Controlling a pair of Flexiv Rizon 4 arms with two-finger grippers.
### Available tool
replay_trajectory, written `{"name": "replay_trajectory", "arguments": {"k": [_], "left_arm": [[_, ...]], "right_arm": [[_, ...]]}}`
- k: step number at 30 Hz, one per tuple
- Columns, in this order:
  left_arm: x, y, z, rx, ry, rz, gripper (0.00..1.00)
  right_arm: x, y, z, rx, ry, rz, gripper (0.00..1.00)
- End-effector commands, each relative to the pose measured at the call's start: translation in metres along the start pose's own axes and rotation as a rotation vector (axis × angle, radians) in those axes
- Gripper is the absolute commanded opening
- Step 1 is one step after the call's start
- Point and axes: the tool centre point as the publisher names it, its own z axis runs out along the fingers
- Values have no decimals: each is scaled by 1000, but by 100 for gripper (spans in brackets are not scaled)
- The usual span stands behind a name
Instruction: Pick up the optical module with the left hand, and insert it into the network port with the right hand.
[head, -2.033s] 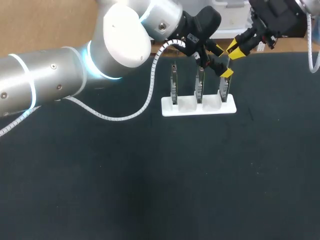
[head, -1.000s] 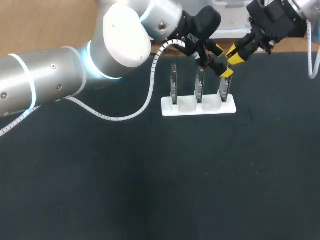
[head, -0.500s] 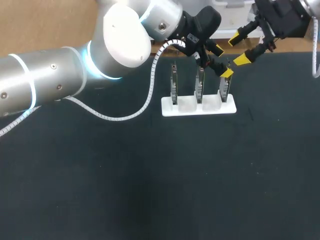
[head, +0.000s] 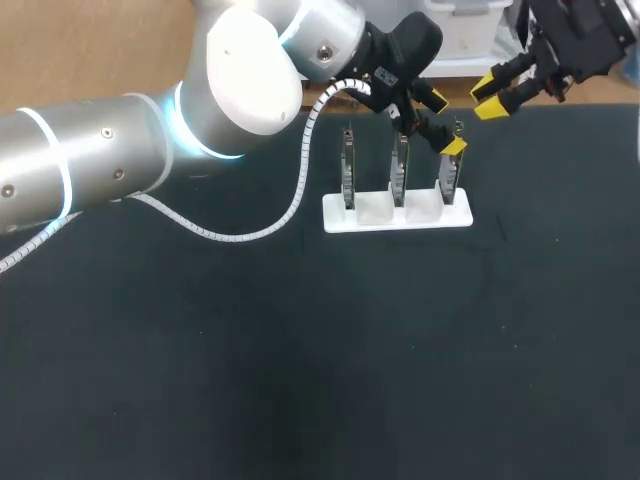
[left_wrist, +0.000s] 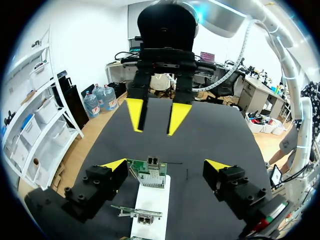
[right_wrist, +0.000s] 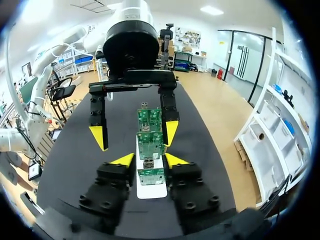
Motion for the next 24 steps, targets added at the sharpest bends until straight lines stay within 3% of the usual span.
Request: {"name": "replay_trajectory", "arguments": {"k": [1,24], "left_arm": [[-1,2,1,3,2,1,100],[-1,2,1,3,2,1,100]], "right_arm": [[2,4,0,6,-18,2,0],[-6,4,22,-42,-28,-20,0]]}}
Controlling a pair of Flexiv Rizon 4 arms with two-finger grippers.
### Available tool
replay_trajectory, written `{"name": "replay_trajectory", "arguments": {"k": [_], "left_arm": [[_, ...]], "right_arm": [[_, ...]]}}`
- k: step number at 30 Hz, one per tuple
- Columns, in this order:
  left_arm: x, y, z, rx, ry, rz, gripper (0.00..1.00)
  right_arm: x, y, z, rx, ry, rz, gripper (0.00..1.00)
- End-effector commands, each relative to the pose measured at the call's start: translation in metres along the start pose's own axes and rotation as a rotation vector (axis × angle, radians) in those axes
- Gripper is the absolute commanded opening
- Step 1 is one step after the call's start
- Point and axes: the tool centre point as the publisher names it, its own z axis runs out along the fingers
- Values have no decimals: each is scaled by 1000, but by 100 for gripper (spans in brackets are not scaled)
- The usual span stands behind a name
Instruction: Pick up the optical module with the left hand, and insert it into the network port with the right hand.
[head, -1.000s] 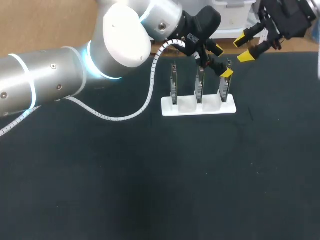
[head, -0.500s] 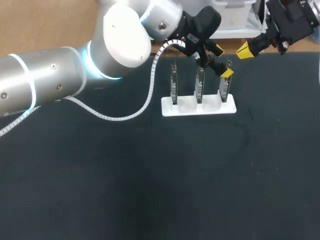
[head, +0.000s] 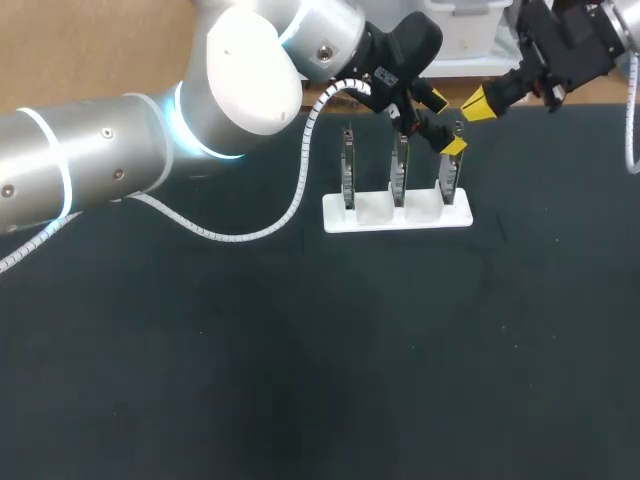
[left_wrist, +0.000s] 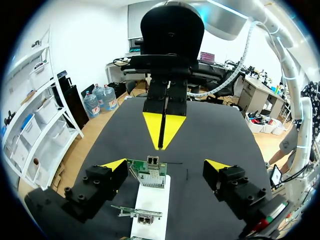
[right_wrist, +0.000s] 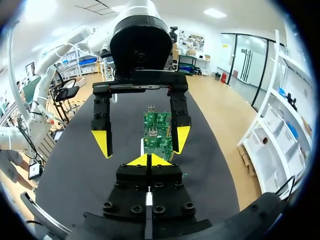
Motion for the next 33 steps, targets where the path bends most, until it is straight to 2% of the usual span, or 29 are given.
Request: {"name": "replay_trajectory", "arguments": {"k": [1,33], "left_arm": [[-1,2,1,3,2,1,100],[-1,2,1,3,2,1,100]], "right_arm": [[0,-6,6,-13,1,-4,0],[8,-11,17,-31,13,14,0]]}}
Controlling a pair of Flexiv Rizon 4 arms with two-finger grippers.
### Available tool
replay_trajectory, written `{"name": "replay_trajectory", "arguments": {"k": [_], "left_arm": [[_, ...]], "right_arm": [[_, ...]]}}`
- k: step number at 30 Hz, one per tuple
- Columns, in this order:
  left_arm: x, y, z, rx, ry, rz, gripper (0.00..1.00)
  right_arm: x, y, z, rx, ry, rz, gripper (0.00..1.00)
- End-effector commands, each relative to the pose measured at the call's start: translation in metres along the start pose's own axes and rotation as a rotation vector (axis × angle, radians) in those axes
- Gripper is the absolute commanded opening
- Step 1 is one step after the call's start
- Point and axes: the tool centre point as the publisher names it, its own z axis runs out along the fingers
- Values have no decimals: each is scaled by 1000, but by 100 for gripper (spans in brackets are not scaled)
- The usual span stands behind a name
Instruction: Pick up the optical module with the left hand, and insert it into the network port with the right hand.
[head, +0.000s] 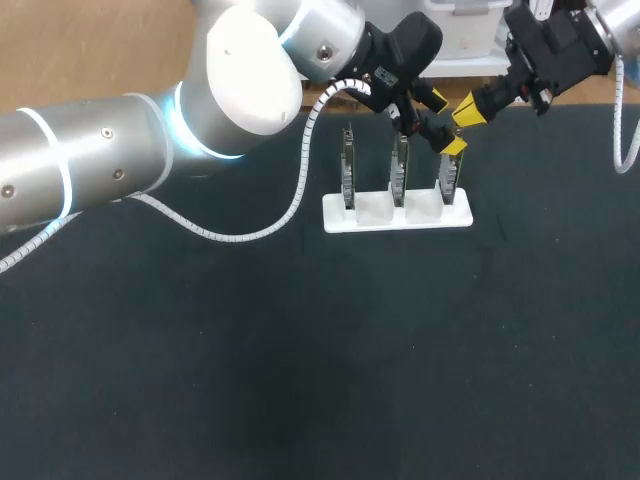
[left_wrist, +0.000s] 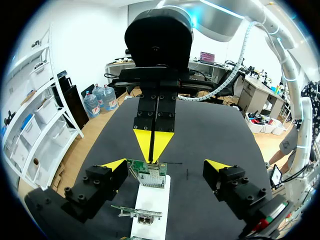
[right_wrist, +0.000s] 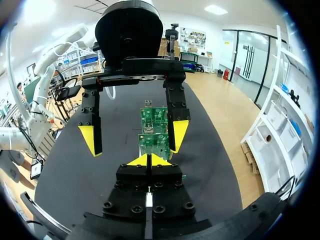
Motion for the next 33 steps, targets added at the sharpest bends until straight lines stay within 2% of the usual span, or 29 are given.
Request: {"name": "replay_trajectory", "arguments": {"k": [1,33], "left_arm": [[-1,2,1,3,2,1,100],[-1,2,1,3,2,1,100]], "right_arm": [[0,-3,3,-5,-5,0,0],[12,-2,10,-25,-2,27,0]]}}
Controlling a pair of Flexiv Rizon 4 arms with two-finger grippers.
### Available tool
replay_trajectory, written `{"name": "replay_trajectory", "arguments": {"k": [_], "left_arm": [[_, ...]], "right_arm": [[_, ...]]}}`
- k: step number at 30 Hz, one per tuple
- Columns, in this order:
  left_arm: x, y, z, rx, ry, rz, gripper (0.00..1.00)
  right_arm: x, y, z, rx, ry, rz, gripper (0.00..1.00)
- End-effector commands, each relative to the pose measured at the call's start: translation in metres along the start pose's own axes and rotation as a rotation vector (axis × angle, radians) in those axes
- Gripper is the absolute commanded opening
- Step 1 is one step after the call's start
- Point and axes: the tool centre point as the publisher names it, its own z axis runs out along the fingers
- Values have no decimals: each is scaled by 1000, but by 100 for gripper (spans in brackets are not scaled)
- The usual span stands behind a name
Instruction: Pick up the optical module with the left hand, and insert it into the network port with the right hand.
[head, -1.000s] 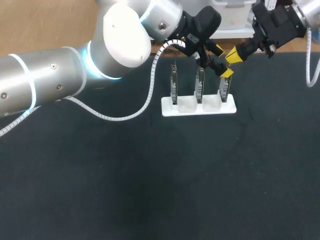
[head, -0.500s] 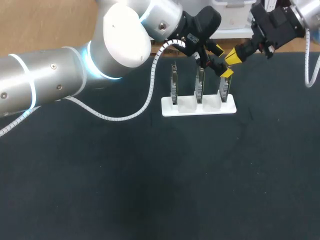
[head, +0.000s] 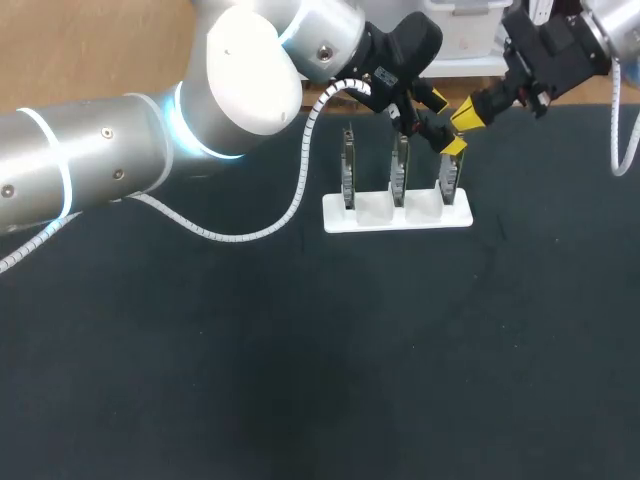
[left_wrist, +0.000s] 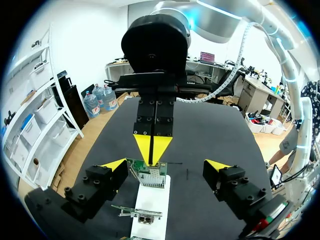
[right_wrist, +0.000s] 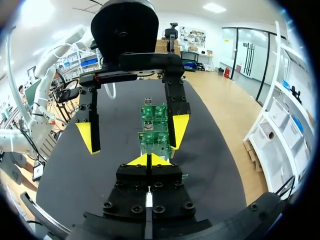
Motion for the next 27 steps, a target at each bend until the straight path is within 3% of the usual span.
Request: {"name": "replay_trajectory", "arguments": {"k": [1,14,27], "left_arm": [[-1,2,1,3,2,1,100],[-1,2,1,3,2,1,100],[-1,2,1,3,2,1,100]], "right_arm": [[7,-3,6,-6,-1,4,0],[9,-3,6,-6,-1,12,0],[-8,-3,-7,12,-50,-1,0]]}}
